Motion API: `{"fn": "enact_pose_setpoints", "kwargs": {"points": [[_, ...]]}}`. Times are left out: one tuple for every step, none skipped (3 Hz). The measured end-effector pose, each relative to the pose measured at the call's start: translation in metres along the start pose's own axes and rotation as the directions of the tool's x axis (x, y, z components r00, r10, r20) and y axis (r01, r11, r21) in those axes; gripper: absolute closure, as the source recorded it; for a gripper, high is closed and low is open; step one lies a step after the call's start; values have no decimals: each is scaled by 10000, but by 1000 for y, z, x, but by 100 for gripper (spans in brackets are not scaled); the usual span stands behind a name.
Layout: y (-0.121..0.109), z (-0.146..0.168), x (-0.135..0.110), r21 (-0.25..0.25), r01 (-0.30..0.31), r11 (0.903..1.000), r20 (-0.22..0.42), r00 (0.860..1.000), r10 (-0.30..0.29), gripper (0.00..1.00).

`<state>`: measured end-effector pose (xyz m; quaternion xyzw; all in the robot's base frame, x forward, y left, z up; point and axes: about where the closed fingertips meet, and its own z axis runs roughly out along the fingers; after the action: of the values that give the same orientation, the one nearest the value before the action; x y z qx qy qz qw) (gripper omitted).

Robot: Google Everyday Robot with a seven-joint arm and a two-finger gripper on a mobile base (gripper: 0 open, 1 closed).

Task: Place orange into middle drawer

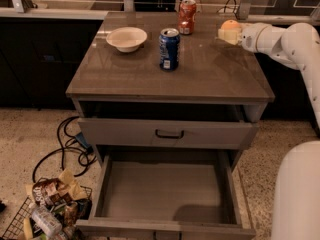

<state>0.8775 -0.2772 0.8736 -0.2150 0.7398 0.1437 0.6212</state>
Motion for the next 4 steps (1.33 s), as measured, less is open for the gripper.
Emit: {"fn": "enact_pose_setpoints", "kwargs": {"points": [[-10, -57, -34, 632, 525, 9966, 374, 9978, -549, 100], [-7, -110, -47, 894, 805, 9927, 483, 9952, -851, 100], [17, -174, -48, 743, 1541, 9853, 250, 9874, -1563, 100], [36, -205, -38, 345, 1991, 9794, 6, 9800, -1992, 100]]}}
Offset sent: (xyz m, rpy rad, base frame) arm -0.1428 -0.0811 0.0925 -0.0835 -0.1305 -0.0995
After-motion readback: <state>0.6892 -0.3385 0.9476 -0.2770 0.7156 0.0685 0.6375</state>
